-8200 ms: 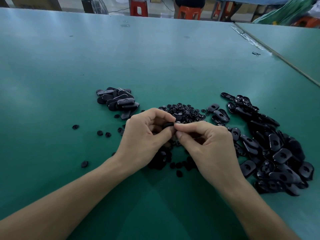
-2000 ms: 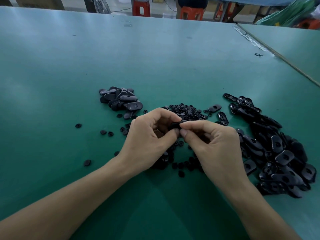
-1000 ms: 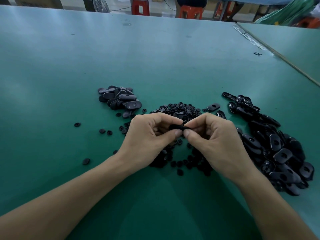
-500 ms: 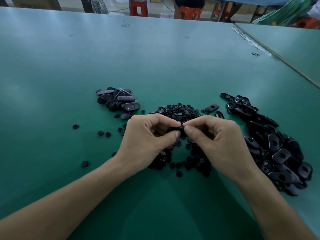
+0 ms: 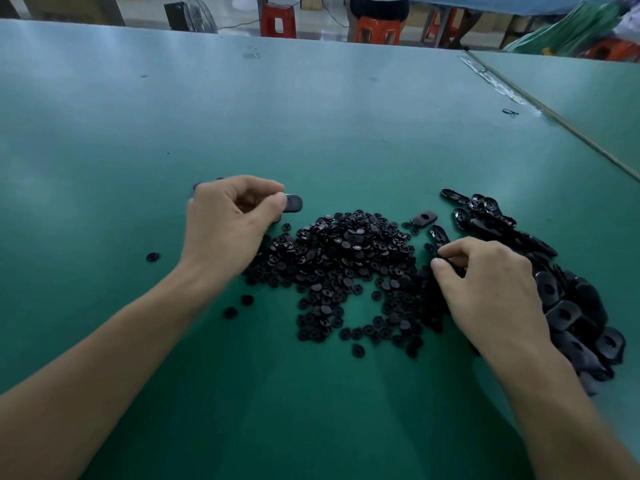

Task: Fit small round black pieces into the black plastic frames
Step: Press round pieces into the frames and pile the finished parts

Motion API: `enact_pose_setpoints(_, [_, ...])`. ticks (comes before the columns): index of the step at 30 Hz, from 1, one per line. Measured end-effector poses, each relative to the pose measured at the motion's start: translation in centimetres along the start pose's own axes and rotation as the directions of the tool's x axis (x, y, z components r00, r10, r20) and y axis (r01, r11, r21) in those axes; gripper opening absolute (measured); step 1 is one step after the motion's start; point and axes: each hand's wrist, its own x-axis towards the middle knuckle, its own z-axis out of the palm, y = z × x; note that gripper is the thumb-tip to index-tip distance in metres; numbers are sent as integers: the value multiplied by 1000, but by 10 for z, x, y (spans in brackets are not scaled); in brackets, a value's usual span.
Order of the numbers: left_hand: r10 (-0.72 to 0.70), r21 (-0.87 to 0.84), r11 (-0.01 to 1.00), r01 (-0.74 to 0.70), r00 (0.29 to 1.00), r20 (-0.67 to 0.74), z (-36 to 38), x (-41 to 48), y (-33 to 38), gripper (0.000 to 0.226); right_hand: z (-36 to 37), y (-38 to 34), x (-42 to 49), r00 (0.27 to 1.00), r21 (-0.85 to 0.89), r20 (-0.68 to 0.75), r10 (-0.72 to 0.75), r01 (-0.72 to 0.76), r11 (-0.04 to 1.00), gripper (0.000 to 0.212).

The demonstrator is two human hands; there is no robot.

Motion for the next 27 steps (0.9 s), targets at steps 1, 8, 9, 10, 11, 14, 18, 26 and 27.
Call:
enact_pose_setpoints(1, [-13, 11, 1000, 13, 1000, -22, -3, 4, -3, 8, 0, 0, 0, 1000, 8, -5, 4, -4, 1000, 23])
enact_pose_setpoints(8, [-19, 195, 980, 38, 995, -102, -13, 14, -19, 12, 3, 2, 2, 990, 48, -144, -6, 13, 999, 16])
enact_pose_setpoints(9, [-26, 228, 972, 48, 995, -97, -14, 13, -21, 8, 4, 3, 2, 988, 66, -156, -11, 22, 998, 16])
enact_pose_setpoints(10, [-23, 262, 964, 46, 996, -91, -14, 12, -21, 6, 5, 4, 3, 986, 91, -168, -16, 32, 995, 16])
enact_pose_setpoints(11, [-9, 289, 957, 34, 996, -87, -14, 11, -22, 9, 6, 4, 4, 984, 128, -178, -21, 44, 991, 15])
enact_pose_setpoints(14, [65, 319, 947, -25, 991, -117, -10, 9, -18, 15, 7, -2, 4, 982, 287, -184, -51, 103, 952, 12])
enact_pose_setpoints(18, [129, 174, 976, -128, 992, 6, 7, -10, 6, 8, 12, -9, 2, 996, 571, -58, -72, 92, 816, 9])
enact_pose_setpoints(26, [30, -266, 961, 71, 934, 357, 36, -56, 25, 14, 19, -24, -7, 959, 854, 161, -232, -18, 520, 21])
enact_pose_setpoints(27, [30, -284, 956, 77, 935, 355, 36, -57, 23, 15, 20, -25, -8, 956, 858, 164, -244, -16, 513, 20])
